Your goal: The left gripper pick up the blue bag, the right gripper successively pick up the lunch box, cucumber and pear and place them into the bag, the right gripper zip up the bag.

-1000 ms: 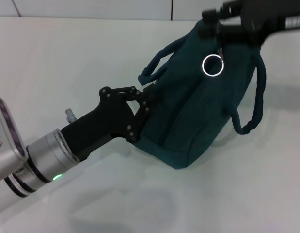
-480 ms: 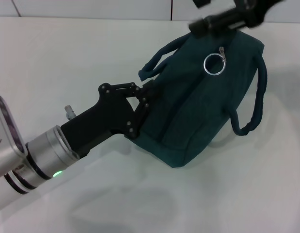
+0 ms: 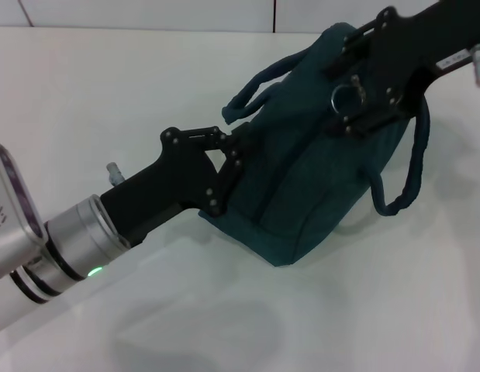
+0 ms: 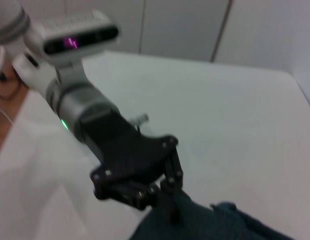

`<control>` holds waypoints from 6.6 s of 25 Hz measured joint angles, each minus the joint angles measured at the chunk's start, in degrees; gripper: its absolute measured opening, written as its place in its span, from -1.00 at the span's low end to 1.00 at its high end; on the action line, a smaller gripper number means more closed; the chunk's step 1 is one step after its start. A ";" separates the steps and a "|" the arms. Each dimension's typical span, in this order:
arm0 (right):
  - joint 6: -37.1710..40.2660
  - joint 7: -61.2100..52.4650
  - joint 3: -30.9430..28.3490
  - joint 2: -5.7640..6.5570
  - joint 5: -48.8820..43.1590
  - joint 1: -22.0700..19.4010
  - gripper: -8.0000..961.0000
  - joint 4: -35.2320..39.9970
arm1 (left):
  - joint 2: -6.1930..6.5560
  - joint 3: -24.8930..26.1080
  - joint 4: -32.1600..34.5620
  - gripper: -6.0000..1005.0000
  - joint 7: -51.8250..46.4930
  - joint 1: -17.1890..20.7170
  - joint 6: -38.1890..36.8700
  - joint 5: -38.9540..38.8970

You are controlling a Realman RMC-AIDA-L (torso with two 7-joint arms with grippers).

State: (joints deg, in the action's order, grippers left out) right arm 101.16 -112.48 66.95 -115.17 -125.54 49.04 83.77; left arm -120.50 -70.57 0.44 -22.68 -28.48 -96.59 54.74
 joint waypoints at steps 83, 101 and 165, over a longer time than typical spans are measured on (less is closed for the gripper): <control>-4.31 57.65 -14.42 -0.12 44.90 -30.35 -0.11 -34.83 | 0.53 -0.44 0.80 -0.89 0.27 -0.15 1.98 0.39; -7.26 67.74 -13.09 -0.61 45.82 -24.86 -0.20 -51.66 | 0.26 -0.53 1.57 -0.89 0.27 -0.34 2.47 1.94; -11.67 90.01 -6.73 -1.00 71.13 -22.14 -0.86 -67.04 | 3.01 -0.71 10.43 -0.87 4.16 4.52 -1.82 17.11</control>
State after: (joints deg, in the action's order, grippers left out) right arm 89.49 -22.47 60.22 -116.17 -54.41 26.90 16.72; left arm -117.49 -71.28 10.87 -18.51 -23.96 -98.40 71.85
